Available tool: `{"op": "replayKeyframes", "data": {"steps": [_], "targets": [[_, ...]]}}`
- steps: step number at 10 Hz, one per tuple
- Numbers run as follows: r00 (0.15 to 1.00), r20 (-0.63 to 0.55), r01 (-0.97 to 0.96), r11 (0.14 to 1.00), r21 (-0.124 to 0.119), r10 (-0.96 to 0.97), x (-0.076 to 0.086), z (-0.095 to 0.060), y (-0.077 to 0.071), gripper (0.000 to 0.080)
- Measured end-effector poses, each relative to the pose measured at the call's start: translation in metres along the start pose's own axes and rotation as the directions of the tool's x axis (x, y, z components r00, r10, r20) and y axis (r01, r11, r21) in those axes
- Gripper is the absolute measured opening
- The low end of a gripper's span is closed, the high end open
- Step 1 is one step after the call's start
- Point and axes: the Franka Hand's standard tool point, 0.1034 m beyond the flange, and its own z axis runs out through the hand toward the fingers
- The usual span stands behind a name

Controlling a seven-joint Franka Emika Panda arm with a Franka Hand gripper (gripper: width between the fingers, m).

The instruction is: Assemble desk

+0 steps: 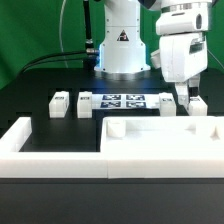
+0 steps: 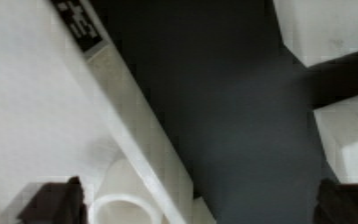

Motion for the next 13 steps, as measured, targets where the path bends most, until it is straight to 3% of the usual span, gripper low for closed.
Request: {"op": "replayKeyframes", "data": {"steps": [2, 5, 8, 10, 12, 13], "targets": [[0.982, -0.002, -0.188, 0.982, 0.003, 0.188, 0.0, 0.0, -0.001, 0.0649], [0.78, 0.006, -0.626, 0.78, 0.021, 0.626, 0.009, -0.003, -0.017, 0.0649], [0.657, -0.017, -0.753, 0.658, 0.03, 0.753, 0.016, 0.002, -0.022, 0.0649], [0.65, -0.017, -0.759, 0.65, 0.03, 0.76, 0.017, 0.001, -0.022, 0.0649], [0.516, 0.004, -0.856, 0.516, 0.013, 0.856, 0.03, -0.01, -0.046, 0.0649], [0.524, 0.01, -0.852, 0.524, -0.013, 0.852, 0.034, -0.012, -0.054, 0.0649]]}}
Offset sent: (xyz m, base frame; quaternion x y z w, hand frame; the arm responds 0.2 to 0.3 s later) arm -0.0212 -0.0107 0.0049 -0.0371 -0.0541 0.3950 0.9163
